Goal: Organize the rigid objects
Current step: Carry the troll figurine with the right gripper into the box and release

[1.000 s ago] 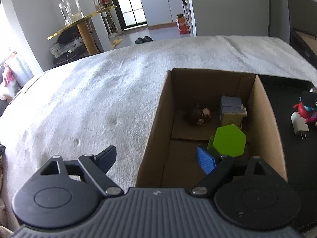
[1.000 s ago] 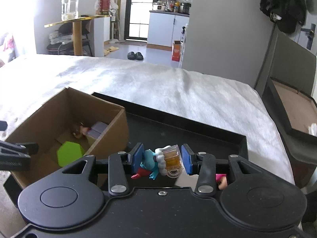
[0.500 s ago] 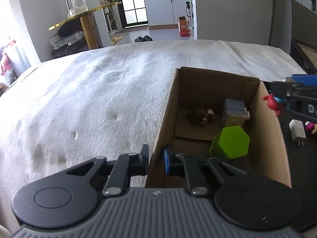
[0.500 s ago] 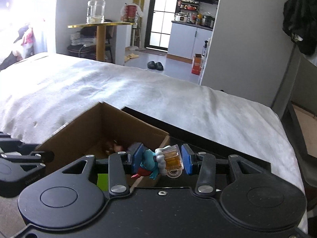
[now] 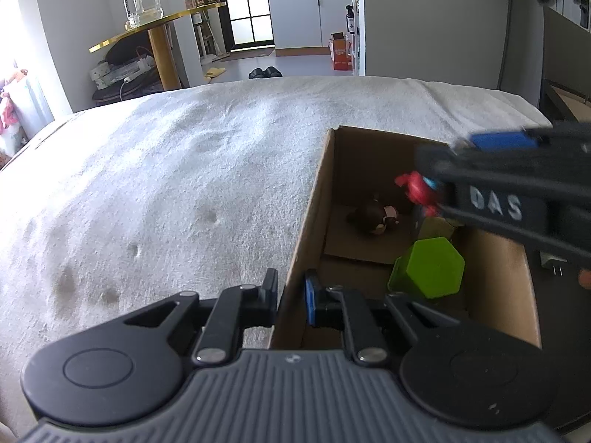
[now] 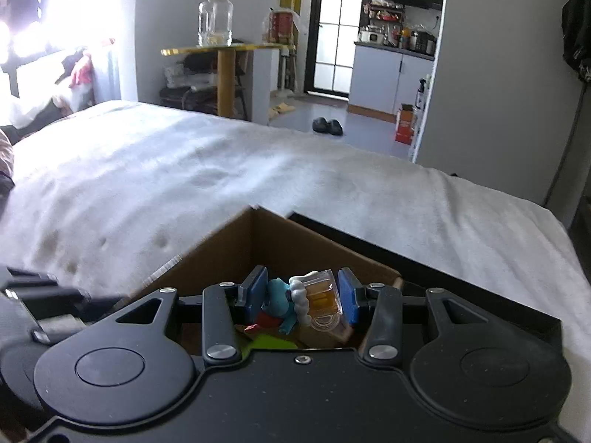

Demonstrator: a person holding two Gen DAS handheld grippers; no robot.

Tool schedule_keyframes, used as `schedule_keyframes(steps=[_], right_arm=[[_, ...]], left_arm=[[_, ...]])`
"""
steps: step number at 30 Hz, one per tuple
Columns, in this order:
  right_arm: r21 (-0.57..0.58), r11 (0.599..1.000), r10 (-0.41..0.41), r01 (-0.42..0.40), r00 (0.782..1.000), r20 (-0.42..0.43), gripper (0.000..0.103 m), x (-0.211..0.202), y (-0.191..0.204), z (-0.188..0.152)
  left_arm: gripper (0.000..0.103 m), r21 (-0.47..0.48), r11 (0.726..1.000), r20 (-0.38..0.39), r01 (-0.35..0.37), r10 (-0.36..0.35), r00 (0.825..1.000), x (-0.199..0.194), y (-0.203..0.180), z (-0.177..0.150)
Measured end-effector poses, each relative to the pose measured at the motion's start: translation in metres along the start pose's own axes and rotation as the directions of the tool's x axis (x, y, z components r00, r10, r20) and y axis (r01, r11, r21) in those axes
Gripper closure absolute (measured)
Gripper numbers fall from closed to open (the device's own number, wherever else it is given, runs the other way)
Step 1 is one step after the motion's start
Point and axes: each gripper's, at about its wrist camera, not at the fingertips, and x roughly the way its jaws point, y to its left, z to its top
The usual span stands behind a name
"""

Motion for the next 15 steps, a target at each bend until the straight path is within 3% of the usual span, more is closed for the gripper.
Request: schedule_keyframes(steps=[2,4,12,15], right_arm=[[0.004,1.000,0.022,-0.022,0.999,0.033,0.061,-0.002,0.003,0.003],[0.005,1.000,0.006,-0.006,0.999,0.039,0.054,-0.002,0.005,0.005],[0.051,0.998,-0.036,0.036,0.999,-0.002,0.053,-0.013,-0.018,-0.013],[0.086,0.994,-0.064,0.065,0.998,-0.016,0.046,-0.022,-0.031,-0.022]], left_arm=[[0.089,-0.004,1.000,-0.003,0.003,-0.004,1.000,0.000,0.000,0.000],[0.089,0.000,1.000,-0.004,0.001,-0.001,1.000,-0.001,-0.001,0.000],[0.089,0.010,1.000,-0.006,-0.026,0.027,1.000,-0.001,-0.007,0.002],[0.085,0.028,0.999,-0.007,-0.044,0.044,0.999,-0.001,-0.011,0.005]])
